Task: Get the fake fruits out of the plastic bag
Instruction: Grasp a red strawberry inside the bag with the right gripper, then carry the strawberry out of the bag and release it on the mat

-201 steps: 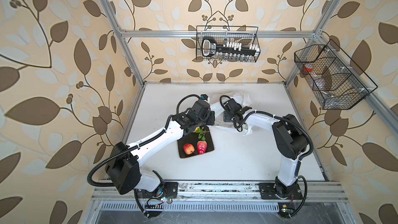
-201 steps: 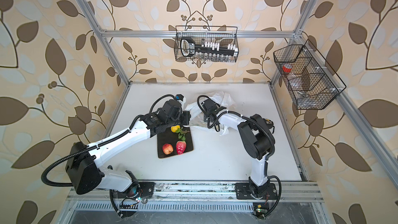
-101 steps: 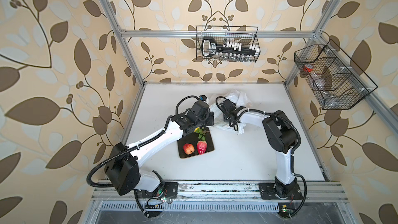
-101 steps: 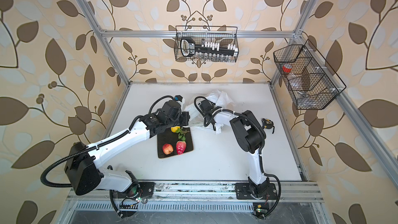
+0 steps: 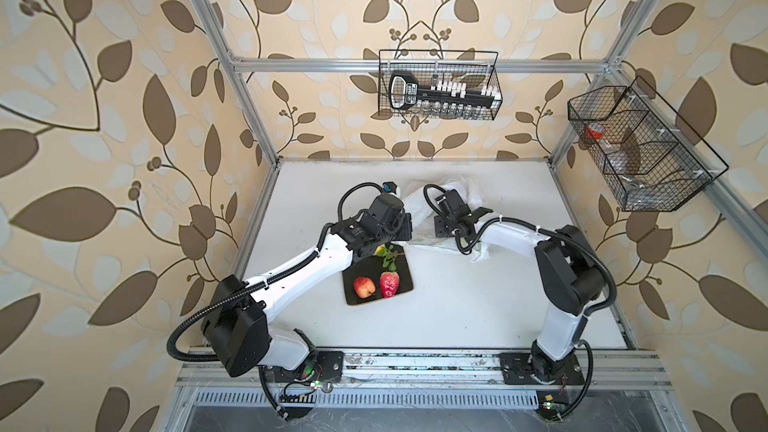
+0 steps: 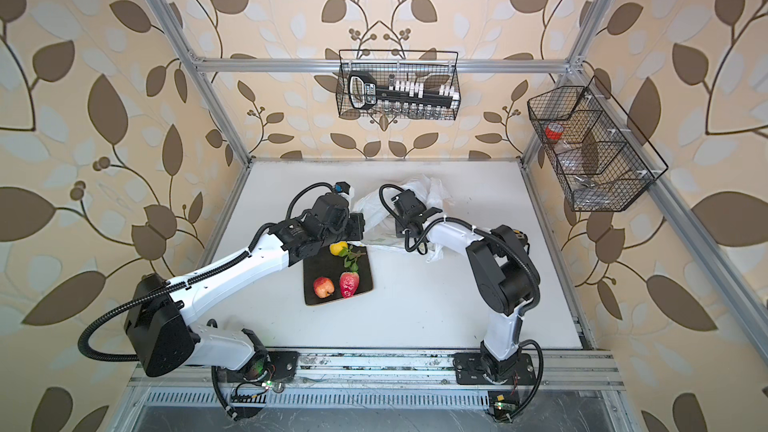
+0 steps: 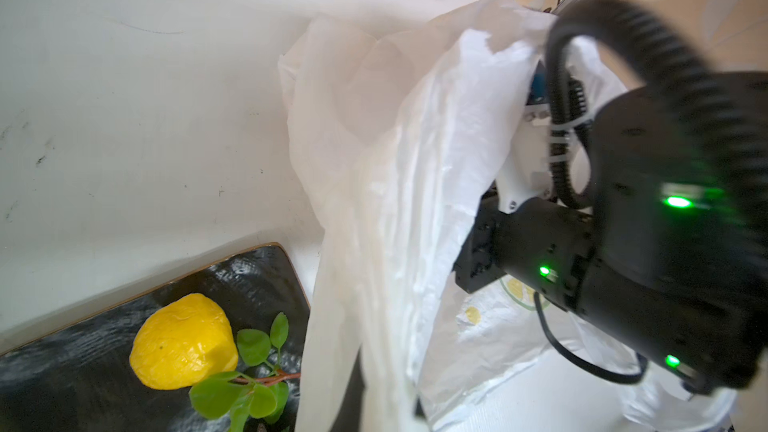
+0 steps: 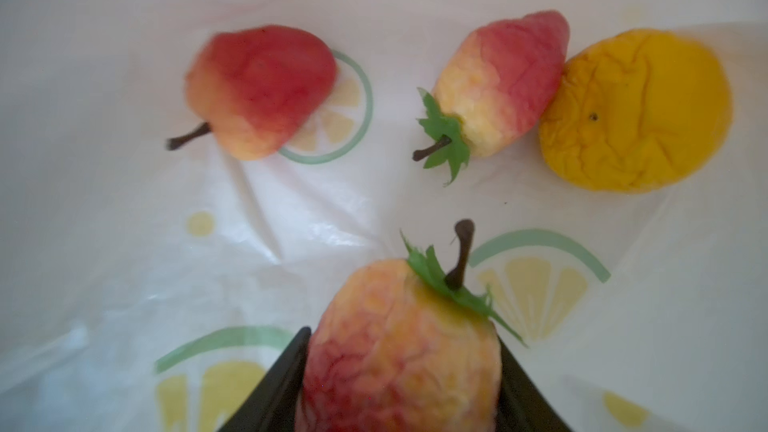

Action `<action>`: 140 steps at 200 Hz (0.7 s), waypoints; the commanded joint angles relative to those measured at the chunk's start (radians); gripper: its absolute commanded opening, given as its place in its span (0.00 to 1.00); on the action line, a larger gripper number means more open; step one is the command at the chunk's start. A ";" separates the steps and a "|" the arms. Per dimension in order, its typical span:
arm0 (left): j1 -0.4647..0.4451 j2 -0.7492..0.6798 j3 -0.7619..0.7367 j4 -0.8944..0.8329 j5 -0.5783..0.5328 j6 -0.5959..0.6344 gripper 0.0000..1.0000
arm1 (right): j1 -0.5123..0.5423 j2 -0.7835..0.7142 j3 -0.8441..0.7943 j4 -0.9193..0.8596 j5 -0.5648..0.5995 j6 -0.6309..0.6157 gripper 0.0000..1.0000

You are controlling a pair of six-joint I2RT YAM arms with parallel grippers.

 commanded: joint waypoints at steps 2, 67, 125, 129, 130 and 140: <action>-0.009 -0.016 0.014 0.027 -0.038 -0.002 0.00 | -0.001 -0.078 -0.048 0.021 -0.137 -0.020 0.41; -0.004 -0.010 0.037 0.025 -0.061 0.001 0.00 | -0.001 -0.261 -0.141 0.022 -0.287 -0.031 0.40; 0.021 0.014 0.055 0.056 -0.036 -0.015 0.00 | -0.002 -0.450 -0.199 0.008 -0.360 -0.076 0.39; 0.024 0.015 0.058 0.057 -0.032 -0.015 0.00 | -0.002 -0.467 -0.207 0.013 -0.370 -0.079 0.39; 0.025 0.016 0.057 0.058 -0.032 -0.016 0.00 | -0.001 -0.472 -0.209 0.015 -0.373 -0.080 0.39; 0.035 0.021 0.064 0.058 -0.020 -0.017 0.00 | -0.001 -0.514 -0.231 0.033 -0.404 -0.087 0.39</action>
